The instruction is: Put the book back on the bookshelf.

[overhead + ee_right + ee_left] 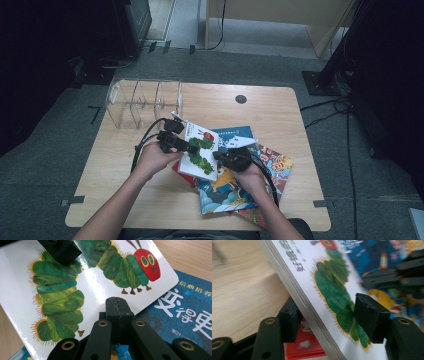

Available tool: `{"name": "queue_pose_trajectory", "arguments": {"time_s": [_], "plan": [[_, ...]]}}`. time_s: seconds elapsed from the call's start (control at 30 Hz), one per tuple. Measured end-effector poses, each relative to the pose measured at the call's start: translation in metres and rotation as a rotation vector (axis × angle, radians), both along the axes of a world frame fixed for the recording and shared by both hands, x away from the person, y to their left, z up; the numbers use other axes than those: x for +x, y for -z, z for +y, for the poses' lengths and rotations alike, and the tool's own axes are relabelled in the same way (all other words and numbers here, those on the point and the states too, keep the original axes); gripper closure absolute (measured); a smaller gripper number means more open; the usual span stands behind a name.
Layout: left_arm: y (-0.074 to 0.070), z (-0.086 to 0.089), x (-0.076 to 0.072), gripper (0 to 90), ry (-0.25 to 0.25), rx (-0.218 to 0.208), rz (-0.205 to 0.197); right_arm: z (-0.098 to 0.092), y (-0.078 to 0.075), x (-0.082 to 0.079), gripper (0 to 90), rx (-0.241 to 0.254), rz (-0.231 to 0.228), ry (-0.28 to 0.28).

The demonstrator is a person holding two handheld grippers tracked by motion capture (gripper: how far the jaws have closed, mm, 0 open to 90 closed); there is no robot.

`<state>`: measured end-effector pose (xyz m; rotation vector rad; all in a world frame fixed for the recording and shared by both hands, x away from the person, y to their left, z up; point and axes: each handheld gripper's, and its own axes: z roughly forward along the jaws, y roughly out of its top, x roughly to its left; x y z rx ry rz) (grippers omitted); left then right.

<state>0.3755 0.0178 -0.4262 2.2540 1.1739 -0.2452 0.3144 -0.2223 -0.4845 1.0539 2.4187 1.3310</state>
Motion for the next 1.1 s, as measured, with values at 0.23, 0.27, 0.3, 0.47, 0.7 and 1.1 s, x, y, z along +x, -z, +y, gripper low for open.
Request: {"name": "queue_pose_trajectory", "arguments": {"time_s": [0.23, 0.27, 0.3, 0.47, 0.7, 1.1], "plan": [[-0.004, -0.003, 0.008, 57.7, -0.007, -0.069, 0.081, -0.002, 0.0, -0.001, 87.8, -0.008, -0.01, 0.01], [-0.007, -0.005, 0.011, 60.4, 0.004, -0.087, 0.115, -0.002, -0.001, -0.001, 86.2, -0.007, -0.008, 0.013], [-0.009, -0.007, 0.012, 63.3, 0.012, -0.096, 0.13, -0.003, 0.0, -0.001, 84.2, -0.006, -0.008, 0.014], [-0.022, -0.009, 0.016, 70.3, 0.037, -0.029, 0.133, 0.003, 0.002, 0.0, 70.1, -0.048, -0.014, -0.01], [-0.036, -0.004, 0.013, 77.1, 0.075, 0.023, 0.093, 0.005, 0.003, 0.002, 60.6, -0.079, -0.044, 0.002], [-0.052, 0.024, 0.001, 77.2, 0.028, 0.106, 0.0, -0.003, 0.007, 0.013, 53.3, -0.099, -0.051, 0.066]]}}
